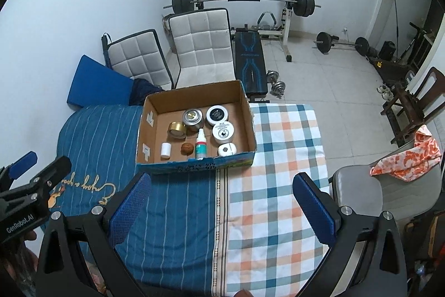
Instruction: Organize rigid objects
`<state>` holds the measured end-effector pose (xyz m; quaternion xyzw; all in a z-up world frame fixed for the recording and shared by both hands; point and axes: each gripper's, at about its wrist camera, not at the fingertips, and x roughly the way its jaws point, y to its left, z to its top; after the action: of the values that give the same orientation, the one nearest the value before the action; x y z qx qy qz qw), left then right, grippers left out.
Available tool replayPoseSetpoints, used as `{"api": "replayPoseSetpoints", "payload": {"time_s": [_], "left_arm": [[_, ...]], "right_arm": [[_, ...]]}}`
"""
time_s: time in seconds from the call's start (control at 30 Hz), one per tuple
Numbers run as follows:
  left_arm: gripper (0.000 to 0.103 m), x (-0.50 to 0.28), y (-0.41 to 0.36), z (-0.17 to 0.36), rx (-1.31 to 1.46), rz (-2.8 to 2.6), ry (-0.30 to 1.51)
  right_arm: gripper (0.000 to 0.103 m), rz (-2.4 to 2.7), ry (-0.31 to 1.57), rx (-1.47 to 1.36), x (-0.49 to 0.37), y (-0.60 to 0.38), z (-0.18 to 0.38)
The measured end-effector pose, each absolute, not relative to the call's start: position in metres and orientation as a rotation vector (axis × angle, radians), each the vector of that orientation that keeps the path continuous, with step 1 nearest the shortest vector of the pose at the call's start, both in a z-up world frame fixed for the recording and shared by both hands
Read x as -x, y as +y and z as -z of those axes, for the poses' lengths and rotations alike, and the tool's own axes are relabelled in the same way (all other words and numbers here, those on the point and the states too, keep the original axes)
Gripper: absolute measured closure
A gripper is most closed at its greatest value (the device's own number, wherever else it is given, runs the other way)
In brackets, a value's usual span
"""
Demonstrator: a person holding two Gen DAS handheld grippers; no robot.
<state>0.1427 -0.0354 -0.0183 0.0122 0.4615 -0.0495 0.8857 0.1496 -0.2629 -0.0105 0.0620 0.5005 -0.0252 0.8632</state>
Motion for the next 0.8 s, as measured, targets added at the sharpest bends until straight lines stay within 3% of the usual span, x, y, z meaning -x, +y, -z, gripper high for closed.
{"api": "replayPoseSetpoints", "payload": {"time_s": [0.8], "left_arm": [[0.000, -0.140, -0.036, 0.001, -0.022, 0.086, 0.933]], "right_arm": [[0.000, 0.039, 1.018, -0.090, -0.145, -0.255, -0.005]]}}
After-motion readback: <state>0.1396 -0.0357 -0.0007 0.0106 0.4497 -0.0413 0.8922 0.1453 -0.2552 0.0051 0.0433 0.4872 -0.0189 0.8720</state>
